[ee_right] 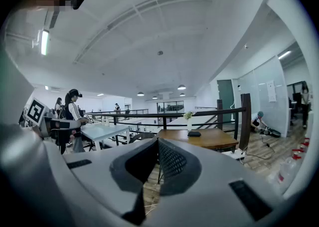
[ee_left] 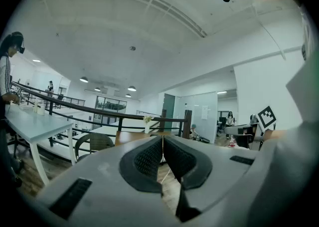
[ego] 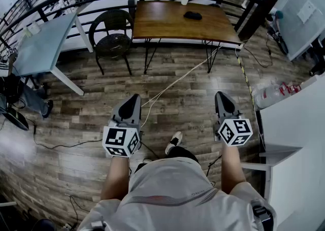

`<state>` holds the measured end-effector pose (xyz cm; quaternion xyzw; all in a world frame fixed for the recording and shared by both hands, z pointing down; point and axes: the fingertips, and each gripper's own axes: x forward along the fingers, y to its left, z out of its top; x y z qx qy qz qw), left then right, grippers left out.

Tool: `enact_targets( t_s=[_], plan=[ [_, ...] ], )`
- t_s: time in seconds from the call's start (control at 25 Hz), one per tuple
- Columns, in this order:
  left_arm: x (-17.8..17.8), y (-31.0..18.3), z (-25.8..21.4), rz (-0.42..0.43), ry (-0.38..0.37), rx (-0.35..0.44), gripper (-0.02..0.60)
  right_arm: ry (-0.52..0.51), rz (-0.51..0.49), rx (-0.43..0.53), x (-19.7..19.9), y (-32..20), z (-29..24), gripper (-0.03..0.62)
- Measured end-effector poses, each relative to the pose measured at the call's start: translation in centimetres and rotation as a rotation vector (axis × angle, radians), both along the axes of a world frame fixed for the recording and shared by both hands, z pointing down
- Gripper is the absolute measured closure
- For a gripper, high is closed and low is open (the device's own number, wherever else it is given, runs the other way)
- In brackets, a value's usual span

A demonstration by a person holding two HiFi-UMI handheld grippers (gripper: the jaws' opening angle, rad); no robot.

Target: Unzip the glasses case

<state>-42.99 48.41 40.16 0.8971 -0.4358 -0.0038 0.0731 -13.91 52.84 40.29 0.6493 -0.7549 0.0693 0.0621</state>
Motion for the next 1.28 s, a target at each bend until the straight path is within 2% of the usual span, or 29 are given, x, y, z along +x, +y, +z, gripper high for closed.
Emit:
enact_targets(
  t_s=[0.6,0.8,0.96,1.28],
  plan=[
    [1.4,-2.7,0.3,0.012,-0.014,-0.015,0.563,-0.012,-0.020,0.000,0.3,-3.0,0.6,0.543],
    [3.3,-5.2,1.3,0.026,-0.024,-0.033,0.563,-0.059,0.013,0.005,2.9,-5.4,1.6,0.543],
    [6.8,-9.0,1.3,0.035,-0.031,-0.044,0.563,-0.087,0.031,-0.010,6.8,-9.1,1.8,0.543],
    [18.0,-15.8,0.2,0.082,-0.055,-0.021,0.563,-0.131,0.038,-0.013,17.0,-14.7,1.5,0.543]
  ],
)
